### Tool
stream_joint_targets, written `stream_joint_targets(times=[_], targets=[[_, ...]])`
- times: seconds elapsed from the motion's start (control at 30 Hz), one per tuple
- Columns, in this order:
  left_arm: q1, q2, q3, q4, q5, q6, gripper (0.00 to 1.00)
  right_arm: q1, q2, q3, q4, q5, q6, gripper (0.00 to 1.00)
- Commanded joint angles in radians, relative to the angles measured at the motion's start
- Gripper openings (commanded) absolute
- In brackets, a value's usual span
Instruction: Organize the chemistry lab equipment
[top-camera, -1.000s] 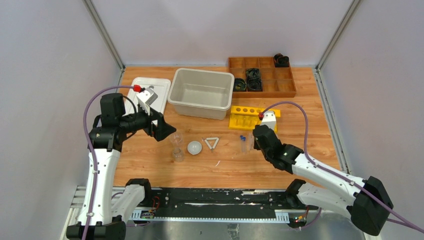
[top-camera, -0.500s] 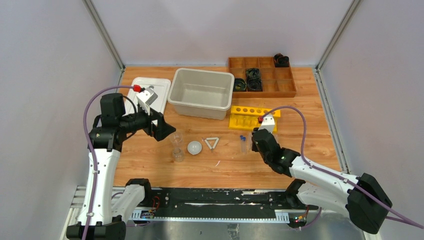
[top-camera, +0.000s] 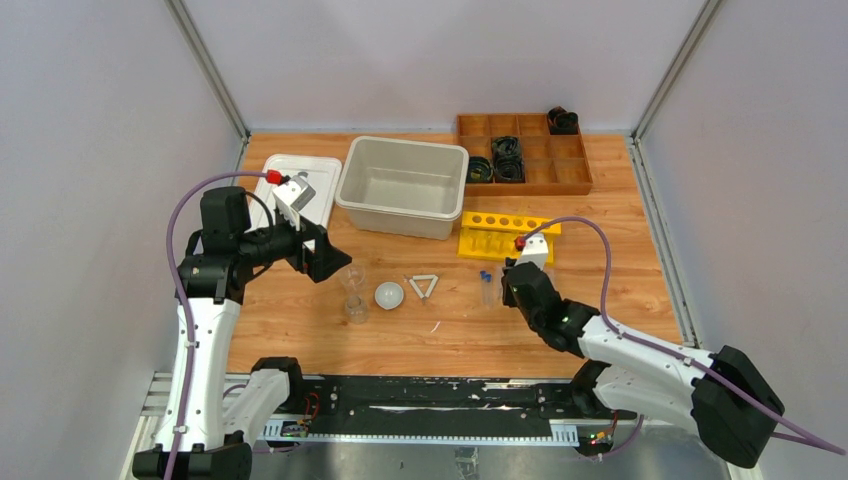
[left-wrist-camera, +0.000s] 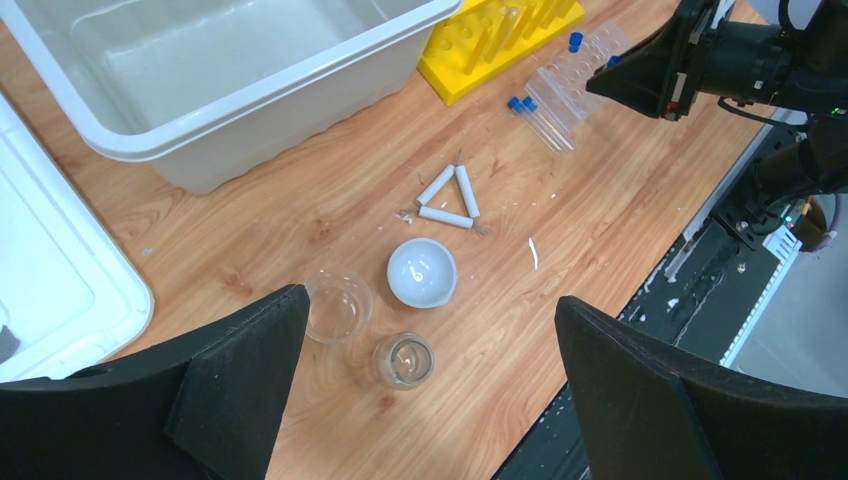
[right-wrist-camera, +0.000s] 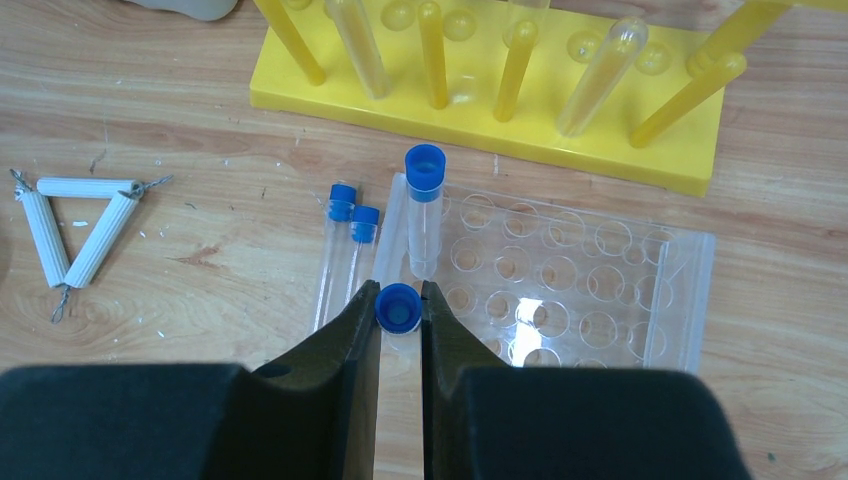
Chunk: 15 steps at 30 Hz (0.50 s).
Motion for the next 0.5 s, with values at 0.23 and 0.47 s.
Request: stream_joint_targets(times=[0.23,0.47], targets=[[0.002,-0.011,0.019,0.004,-0.002,0.004,1.0,-0.01,0.007,-0.071,0.047,-0.015,0.008,0.05],[0.002,-0.007,0.02,0.004,-0.002,0.006,1.0,0.013,-0.066,0.007,-0.104,0.035,0.03,0.38]])
